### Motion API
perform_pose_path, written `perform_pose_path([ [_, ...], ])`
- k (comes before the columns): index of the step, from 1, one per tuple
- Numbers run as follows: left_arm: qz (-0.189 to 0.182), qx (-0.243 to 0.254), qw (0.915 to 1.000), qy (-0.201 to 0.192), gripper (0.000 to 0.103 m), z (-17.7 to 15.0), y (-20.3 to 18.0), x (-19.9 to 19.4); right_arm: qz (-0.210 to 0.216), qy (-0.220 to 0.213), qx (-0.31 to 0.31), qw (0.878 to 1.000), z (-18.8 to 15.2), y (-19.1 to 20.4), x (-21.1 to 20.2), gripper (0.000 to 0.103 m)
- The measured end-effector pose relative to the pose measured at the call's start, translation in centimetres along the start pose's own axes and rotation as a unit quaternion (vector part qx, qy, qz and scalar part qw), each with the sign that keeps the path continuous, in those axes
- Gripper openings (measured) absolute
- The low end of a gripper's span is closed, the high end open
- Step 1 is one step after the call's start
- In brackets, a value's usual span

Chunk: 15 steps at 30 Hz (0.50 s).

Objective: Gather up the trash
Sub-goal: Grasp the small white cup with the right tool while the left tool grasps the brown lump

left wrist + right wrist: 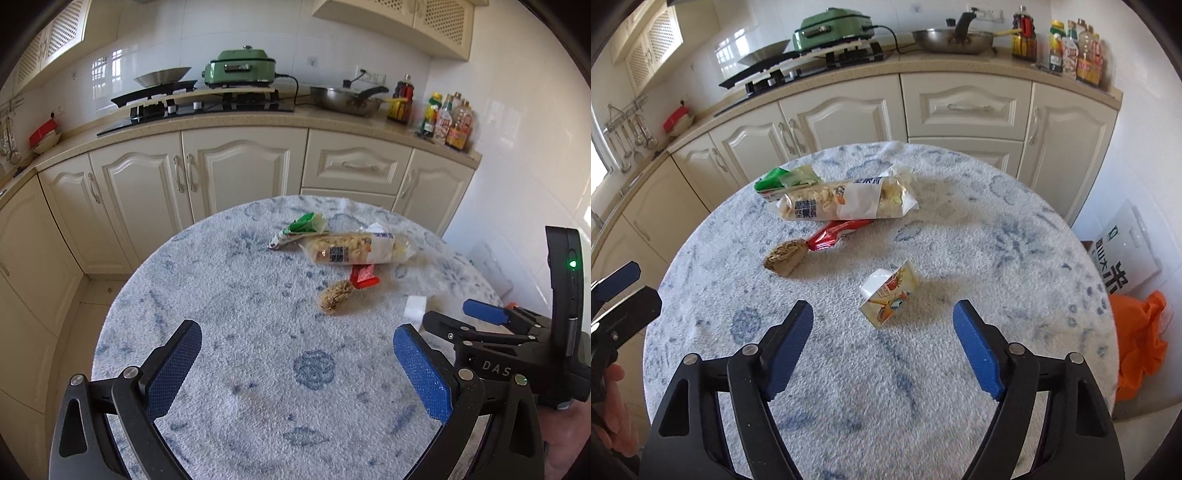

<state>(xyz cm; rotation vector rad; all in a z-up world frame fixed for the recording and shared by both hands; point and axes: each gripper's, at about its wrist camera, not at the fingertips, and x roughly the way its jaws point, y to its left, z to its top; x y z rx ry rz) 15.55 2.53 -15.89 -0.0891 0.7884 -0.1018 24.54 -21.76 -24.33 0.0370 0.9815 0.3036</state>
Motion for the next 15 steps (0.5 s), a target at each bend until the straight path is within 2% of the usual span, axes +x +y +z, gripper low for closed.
perform_pose_path([
  [2,0.005,0.003,1.0,0.008,0.102,0.4,-0.2,1.6,0.004,0.007,0.001,1.0,0.3,-0.1,1.1,0.068],
  [6,0.015,0.013,0.9996,0.02,0.102,0.7,-0.8,4.8,0.014,0.018,0.006,1.0,0.7,-0.3,3.2,0.06],
  [8,0.019,0.017,0.9993,0.027,0.102,0.9,-1.1,6.4,0.016,0.022,0.003,1.0,0.8,-0.2,4.1,0.051],
  [9,0.02,0.02,0.9991,0.03,0.102,0.9,-1.2,7.1,0.018,0.025,0.0,1.0,0.8,-0.1,4.5,0.051],
  [11,0.023,0.026,0.9987,0.037,0.102,1.0,-1.4,8.5,0.01,0.014,-0.025,1.0,0.6,0.4,4.6,0.039],
  [13,0.023,0.03,0.9984,0.042,0.102,1.2,-1.5,9.9,0.01,0.008,-0.031,0.999,0.4,0.4,4.6,0.038],
  [15,0.021,0.034,0.9982,0.044,0.102,1.3,-1.8,11.1,0.027,0.006,-0.018,0.999,0.3,-0.3,4.3,0.035],
])
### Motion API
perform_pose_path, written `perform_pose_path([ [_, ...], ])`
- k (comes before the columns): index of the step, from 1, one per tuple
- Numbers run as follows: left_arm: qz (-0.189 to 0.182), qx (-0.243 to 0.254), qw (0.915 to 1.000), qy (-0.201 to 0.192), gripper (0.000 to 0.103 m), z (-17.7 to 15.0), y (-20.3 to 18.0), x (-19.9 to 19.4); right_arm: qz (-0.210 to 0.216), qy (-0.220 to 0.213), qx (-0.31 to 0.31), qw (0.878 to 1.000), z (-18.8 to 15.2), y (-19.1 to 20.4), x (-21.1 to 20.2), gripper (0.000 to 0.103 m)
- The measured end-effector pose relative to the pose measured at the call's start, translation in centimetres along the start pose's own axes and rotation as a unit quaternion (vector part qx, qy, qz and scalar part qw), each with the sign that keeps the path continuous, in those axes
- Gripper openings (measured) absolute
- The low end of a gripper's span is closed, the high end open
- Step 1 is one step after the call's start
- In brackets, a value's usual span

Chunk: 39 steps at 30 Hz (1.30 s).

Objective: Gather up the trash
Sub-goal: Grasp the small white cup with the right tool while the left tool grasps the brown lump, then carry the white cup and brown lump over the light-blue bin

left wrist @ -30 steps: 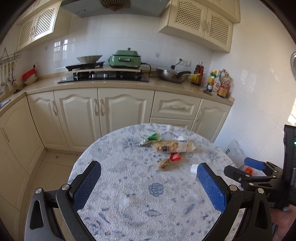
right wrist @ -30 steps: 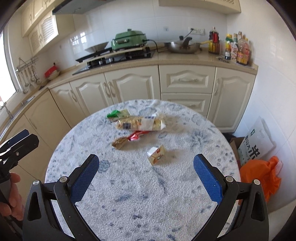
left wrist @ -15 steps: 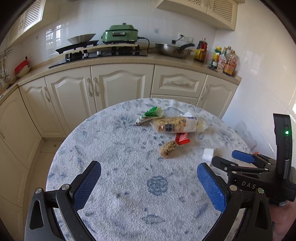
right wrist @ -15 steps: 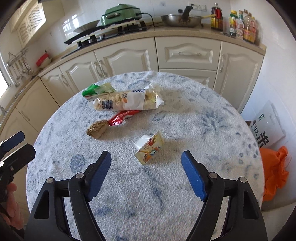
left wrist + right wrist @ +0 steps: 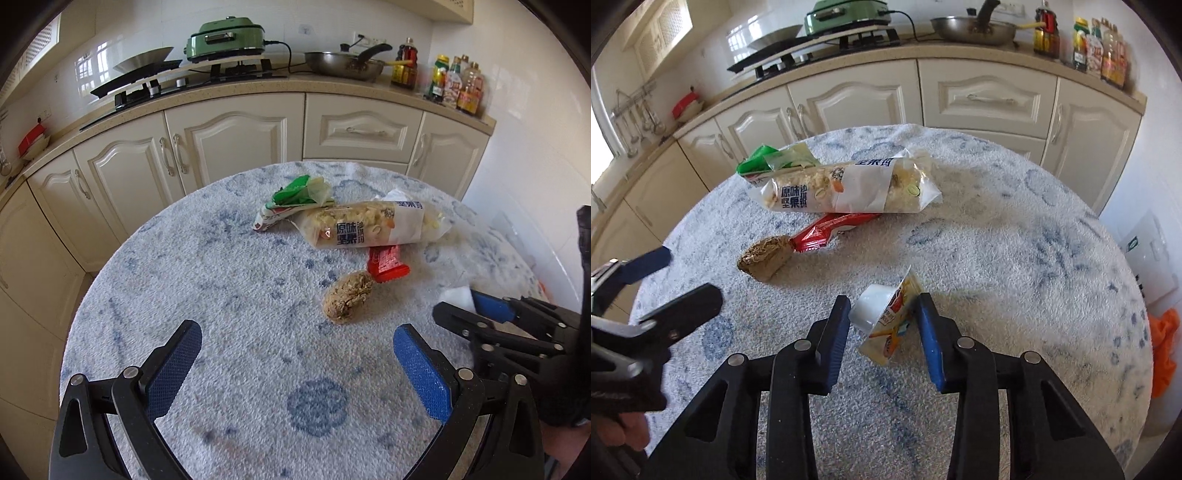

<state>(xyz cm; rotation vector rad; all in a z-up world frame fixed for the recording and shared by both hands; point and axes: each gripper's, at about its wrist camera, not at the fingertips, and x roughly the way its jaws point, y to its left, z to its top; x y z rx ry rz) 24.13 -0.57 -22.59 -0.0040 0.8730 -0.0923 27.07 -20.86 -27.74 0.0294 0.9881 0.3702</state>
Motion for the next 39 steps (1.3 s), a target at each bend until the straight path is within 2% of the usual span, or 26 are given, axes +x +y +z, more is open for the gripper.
perform_pose_path([
  [5,0.001,0.013,0.9999,0.01,0.102,0.7,-0.8,3.3,0.014,-0.002,0.004,1.0,-0.4,-0.3,-0.8,0.027],
  [8,0.003,0.022,0.9997,0.012,0.096,1.2,-1.2,4.9,0.015,-0.004,0.009,1.0,-0.2,-0.4,-1.4,0.025],
  [11,-0.021,0.019,0.9994,0.023,0.073,1.5,-1.2,6.3,0.015,-0.005,0.012,1.0,-0.3,-0.6,-1.8,0.023],
  [13,-0.019,0.024,0.9994,0.017,0.058,1.5,-1.4,6.6,0.016,-0.003,0.013,1.0,-0.4,-0.6,-1.7,0.023],
  [14,-0.025,0.026,0.9992,0.017,0.056,1.5,-1.4,6.7,0.016,-0.003,0.013,1.0,-0.4,-0.6,-1.6,0.023],
  [15,-0.031,0.024,0.9991,0.017,0.046,1.5,-1.4,6.5,0.015,-0.001,0.012,1.0,-0.4,-0.5,-1.6,0.023],
  [16,-0.04,0.019,0.9989,0.018,0.033,1.5,-1.3,6.5,0.013,0.002,0.009,1.0,-0.4,-0.4,-1.4,0.024],
  [18,-0.057,0.011,0.9981,0.023,0.023,1.5,-1.1,6.4,0.01,0.007,0.006,1.0,-0.4,-0.3,-0.8,0.029],
  [24,-0.068,-0.015,0.9973,0.021,0.022,0.8,0.7,5.3,-0.025,0.009,-0.034,0.999,-0.6,0.6,-0.3,0.029],
  [25,-0.068,-0.016,0.9974,0.019,0.022,0.7,0.9,4.9,-0.021,0.008,-0.027,0.999,-0.7,0.4,-0.5,0.028],
  [26,-0.068,-0.018,0.9974,0.017,0.022,0.3,1.1,4.4,-0.016,0.007,-0.018,1.0,-0.8,0.2,-0.7,0.022],
  [30,-0.072,-0.023,0.9971,0.011,0.022,-0.7,1.5,2.2,0.01,0.003,0.024,1.0,-1.6,-1.1,-2.1,0.022],
  [39,-0.084,-0.024,0.9962,-0.007,0.022,-2.1,-1.2,-3.2,0.022,-0.029,0.035,0.999,-2.8,-1.2,-7.4,0.022],
])
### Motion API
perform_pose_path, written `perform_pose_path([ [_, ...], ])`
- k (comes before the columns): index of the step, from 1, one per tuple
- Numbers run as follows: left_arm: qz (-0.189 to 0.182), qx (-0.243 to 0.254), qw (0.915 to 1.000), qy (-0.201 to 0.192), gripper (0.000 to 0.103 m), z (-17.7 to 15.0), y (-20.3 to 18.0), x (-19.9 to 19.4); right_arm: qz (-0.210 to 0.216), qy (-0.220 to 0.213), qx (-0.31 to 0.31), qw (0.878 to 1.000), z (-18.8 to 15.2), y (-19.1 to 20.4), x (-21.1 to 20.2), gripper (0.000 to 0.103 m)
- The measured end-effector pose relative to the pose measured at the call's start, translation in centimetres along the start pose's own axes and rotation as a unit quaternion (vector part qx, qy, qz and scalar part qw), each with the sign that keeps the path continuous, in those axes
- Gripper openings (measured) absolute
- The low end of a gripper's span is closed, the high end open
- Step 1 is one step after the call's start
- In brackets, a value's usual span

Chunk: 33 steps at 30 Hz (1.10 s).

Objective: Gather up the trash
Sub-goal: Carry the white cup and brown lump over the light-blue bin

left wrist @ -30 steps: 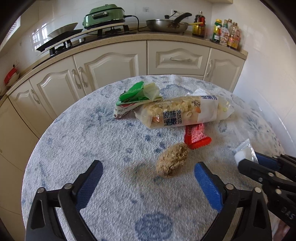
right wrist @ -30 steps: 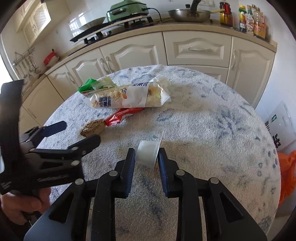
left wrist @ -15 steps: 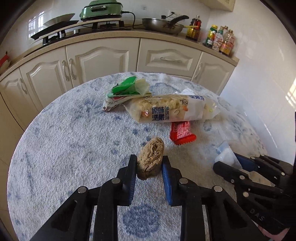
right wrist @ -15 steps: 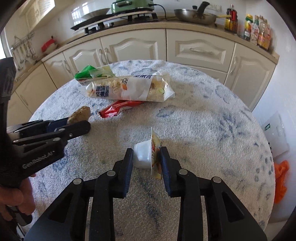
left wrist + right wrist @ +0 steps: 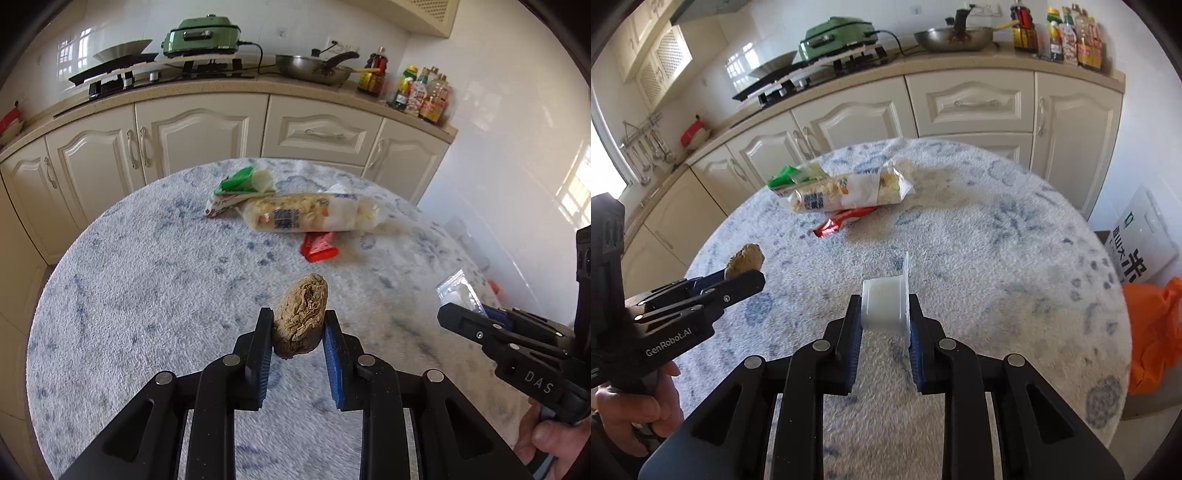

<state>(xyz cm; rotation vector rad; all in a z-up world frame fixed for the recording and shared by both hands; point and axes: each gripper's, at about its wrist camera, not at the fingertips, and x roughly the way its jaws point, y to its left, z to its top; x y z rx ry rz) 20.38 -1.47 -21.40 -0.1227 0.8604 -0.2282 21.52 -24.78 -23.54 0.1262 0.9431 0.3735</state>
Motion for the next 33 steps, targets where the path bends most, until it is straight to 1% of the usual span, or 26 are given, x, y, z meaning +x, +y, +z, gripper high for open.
perform_pose_path([
  [3,-0.007,0.005,0.9998,-0.016,0.022,0.0,-1.2,-2.1,0.002,-0.019,0.0,1.0,0.1,0.0,-2.2,0.022],
  [10,-0.024,0.03,0.9977,-0.056,0.022,0.2,-4.4,-6.7,-0.009,-0.07,0.006,0.998,0.1,-0.7,-7.5,0.022],
  [15,-0.036,0.058,0.9941,-0.085,0.022,0.1,-7.2,-9.9,-0.018,-0.104,0.013,0.994,-0.1,-1.7,-11.3,0.022],
  [21,-0.056,0.087,0.9889,-0.107,0.022,-0.1,-10.7,-12.9,-0.033,-0.142,0.024,0.989,-0.6,-3.4,-15.5,0.022],
  [26,-0.086,0.11,0.9831,-0.118,0.022,-0.3,-13.9,-14.5,-0.056,-0.164,0.044,0.984,-1.6,-6.1,-18.8,0.022],
  [30,-0.113,0.131,0.9772,-0.123,0.022,-0.1,-16.9,-15.1,-0.088,-0.181,0.065,0.977,-2.6,-8.9,-21.4,0.022],
  [33,-0.14,0.148,0.9718,-0.119,0.022,-0.1,-19.7,-14.9,-0.112,-0.188,0.085,0.972,-3.7,-11.2,-23.4,0.022],
])
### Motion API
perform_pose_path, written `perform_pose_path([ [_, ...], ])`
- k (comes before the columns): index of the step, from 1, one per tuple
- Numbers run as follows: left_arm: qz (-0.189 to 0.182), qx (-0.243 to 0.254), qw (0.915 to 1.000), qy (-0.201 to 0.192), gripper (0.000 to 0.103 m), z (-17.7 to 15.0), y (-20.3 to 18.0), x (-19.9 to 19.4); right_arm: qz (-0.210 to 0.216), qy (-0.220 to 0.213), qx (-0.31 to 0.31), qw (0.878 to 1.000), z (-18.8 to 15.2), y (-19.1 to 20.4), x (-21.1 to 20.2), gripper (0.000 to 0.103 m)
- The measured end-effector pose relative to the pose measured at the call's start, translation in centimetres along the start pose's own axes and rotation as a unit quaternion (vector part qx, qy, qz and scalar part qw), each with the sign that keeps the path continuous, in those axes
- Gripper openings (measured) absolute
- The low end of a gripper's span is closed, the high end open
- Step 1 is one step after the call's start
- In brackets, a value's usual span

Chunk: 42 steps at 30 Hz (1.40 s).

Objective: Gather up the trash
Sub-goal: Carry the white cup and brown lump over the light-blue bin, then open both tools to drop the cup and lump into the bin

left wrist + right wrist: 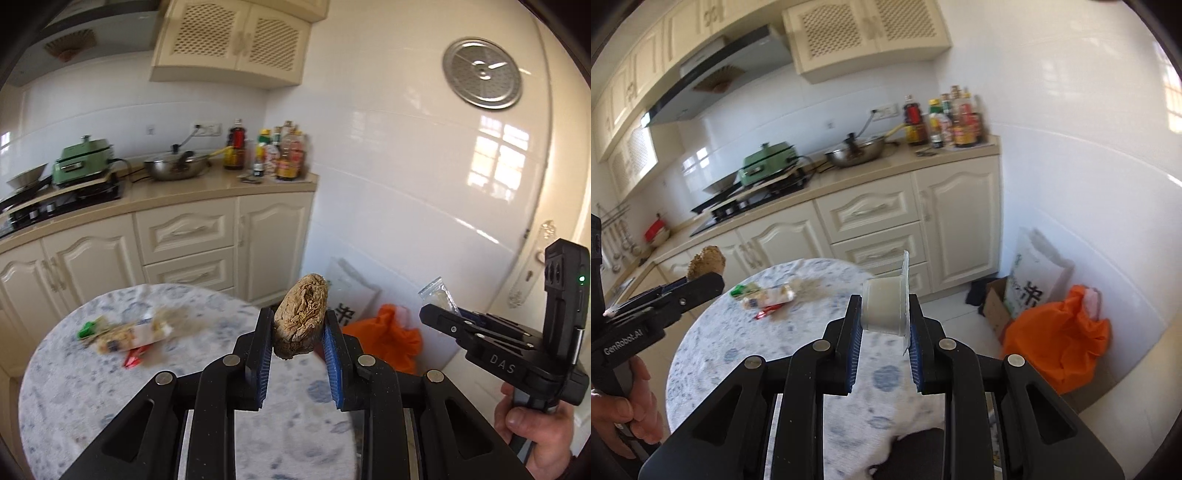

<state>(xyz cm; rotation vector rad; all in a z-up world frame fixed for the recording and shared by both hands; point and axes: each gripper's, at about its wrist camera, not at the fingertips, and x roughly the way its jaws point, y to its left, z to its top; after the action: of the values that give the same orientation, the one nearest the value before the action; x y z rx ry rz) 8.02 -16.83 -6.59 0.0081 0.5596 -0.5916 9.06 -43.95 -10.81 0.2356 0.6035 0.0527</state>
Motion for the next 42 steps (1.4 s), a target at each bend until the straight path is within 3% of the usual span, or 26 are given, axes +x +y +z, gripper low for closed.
perform_pose_path([
  [8,-0.08,0.05,0.9947,0.039,0.022,0.0,-7.6,6.1,-0.092,-0.004,0.064,0.994,-1.9,-9.0,-3.5,0.022],
  [15,-0.126,0.069,0.983,0.114,0.022,-1.7,-12.8,13.9,-0.144,0.032,0.116,0.982,-4.9,-15.6,-3.2,0.022],
  [25,-0.153,0.09,0.9589,0.222,0.022,-5.4,-19.0,25.0,-0.162,0.109,0.188,0.963,-10.4,-23.3,1.6,0.022],
  [35,-0.176,0.096,0.9331,0.298,0.023,-5.7,-22.4,36.2,-0.171,0.142,0.228,0.948,-12.9,-27.2,4.5,0.025],
  [37,-0.176,0.107,0.9287,0.309,0.039,-5.9,-22.9,37.4,-0.174,0.145,0.233,0.946,-13.1,-27.7,4.8,0.029],
  [38,-0.172,0.108,0.9284,0.311,0.046,-5.8,-22.9,37.8,-0.175,0.146,0.234,0.945,-13.1,-27.8,4.9,0.038],
  [40,-0.154,0.115,0.9328,0.305,0.071,-5.7,-23.0,38.1,-0.183,0.145,0.239,0.942,-13.3,-28.1,4.9,0.049],
  [42,-0.144,0.12,0.9376,0.293,0.085,-5.3,-23.1,38.0,-0.186,0.142,0.247,0.94,-13.5,-28.4,4.6,0.065],
])
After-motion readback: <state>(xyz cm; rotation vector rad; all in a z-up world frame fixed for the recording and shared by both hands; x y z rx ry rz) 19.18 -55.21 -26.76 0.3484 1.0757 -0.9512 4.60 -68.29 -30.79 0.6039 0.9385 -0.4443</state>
